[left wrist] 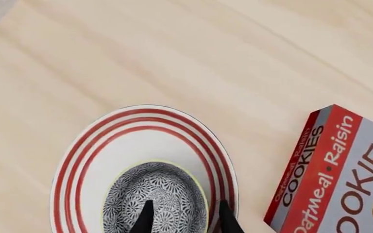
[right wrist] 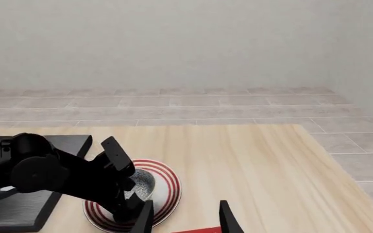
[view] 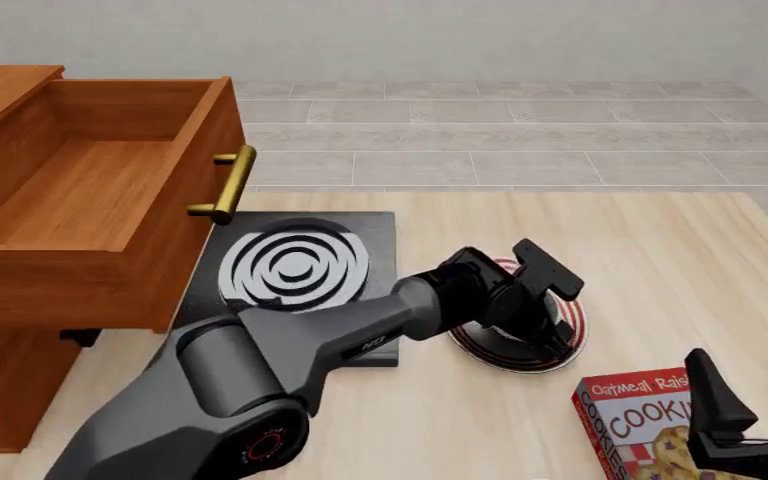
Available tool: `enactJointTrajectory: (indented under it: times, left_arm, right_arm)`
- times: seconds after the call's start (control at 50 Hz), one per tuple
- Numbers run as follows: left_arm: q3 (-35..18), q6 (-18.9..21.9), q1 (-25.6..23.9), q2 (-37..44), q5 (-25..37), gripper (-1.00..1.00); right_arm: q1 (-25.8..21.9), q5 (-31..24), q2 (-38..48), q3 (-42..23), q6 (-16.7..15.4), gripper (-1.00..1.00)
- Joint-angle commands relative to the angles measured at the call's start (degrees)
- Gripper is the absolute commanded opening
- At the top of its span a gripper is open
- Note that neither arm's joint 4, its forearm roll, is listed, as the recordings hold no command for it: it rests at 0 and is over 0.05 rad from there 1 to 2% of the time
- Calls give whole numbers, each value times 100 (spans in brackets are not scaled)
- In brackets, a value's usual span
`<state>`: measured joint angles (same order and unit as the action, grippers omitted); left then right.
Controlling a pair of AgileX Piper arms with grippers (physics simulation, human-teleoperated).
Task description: Pick the akita bowl in the top layer of the wooden cabinet and place it on the plate.
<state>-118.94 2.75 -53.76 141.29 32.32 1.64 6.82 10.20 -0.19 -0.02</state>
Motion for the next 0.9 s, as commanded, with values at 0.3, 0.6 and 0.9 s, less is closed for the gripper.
enactJointTrajectory:
  times: [0.3,0.6,0.9]
  left_arm:
    - [271,-76,-258,-400,-37,100]
    - [100,55,-147,-502,173,100]
    - [59,121,-112,-645,293,100]
  right_arm:
    - [17,-206,-256,-2,4,100]
    - [26,-384,-475,-8,-5,100]
    - [21,-463,-581,-16,-7,100]
